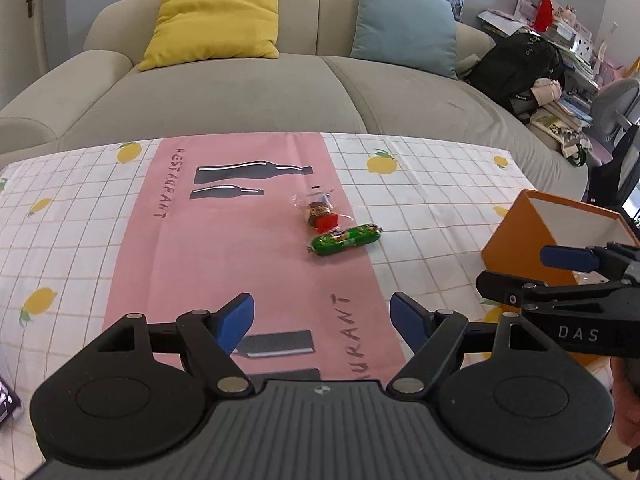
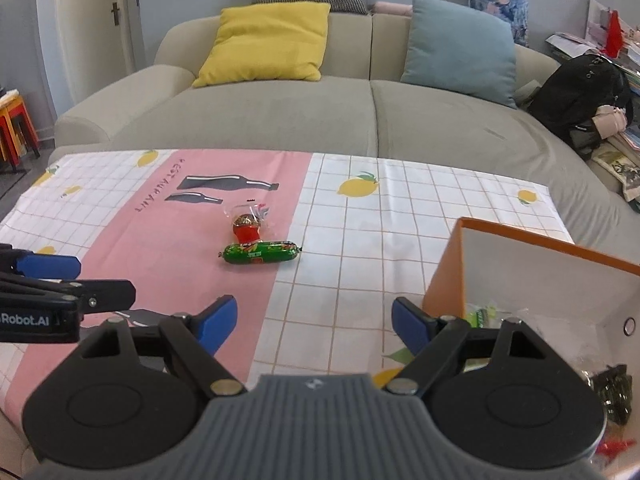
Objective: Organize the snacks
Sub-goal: 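Move both tools out of the box toward the green sausage and candy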
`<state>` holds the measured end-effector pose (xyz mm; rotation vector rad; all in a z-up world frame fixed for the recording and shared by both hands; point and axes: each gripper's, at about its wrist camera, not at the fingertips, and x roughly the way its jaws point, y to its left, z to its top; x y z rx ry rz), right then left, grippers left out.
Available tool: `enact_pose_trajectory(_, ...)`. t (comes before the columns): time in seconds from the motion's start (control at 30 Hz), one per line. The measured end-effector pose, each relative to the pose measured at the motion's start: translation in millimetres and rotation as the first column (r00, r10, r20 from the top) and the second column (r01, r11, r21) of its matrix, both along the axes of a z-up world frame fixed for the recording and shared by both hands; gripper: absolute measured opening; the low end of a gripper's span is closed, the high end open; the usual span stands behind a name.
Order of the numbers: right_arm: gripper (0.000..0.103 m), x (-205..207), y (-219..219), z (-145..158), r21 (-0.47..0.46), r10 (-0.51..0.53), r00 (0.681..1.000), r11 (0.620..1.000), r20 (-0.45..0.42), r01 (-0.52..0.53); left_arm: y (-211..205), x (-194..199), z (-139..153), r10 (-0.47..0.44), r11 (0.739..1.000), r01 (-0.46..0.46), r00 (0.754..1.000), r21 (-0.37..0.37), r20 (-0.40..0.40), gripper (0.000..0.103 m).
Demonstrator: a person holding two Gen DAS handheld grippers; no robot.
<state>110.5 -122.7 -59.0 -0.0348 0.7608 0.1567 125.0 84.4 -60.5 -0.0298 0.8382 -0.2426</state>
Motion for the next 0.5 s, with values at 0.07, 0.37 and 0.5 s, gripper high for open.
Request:
enact_pose_trajectory(0.07, 0.082, 10, 3, -4, -0.001, 0.007, 1.000, 1.000, -0.014, -0.007, 3, 8, -3, -0.018, 1.000, 0.018, 1.000, 0.009, -0.002, 0.090)
enact_pose_trajectory(0.37, 0.075, 55, 19, -19, -0.044, 0.055, 0.995, 0.997, -0.081, -0.059, 2, 47, -18, -0.122, 0.989, 0.122, 0.993, 0.087, -0.008, 0.087)
enact_pose_trajectory(0.5, 0.072, 80, 34, -27, -0.074, 0.124, 0.985, 0.988, -0.121, -0.134, 2, 66, -29, -0.134, 0.984, 0.137, 0.990, 0.113, -0.036, 0.085)
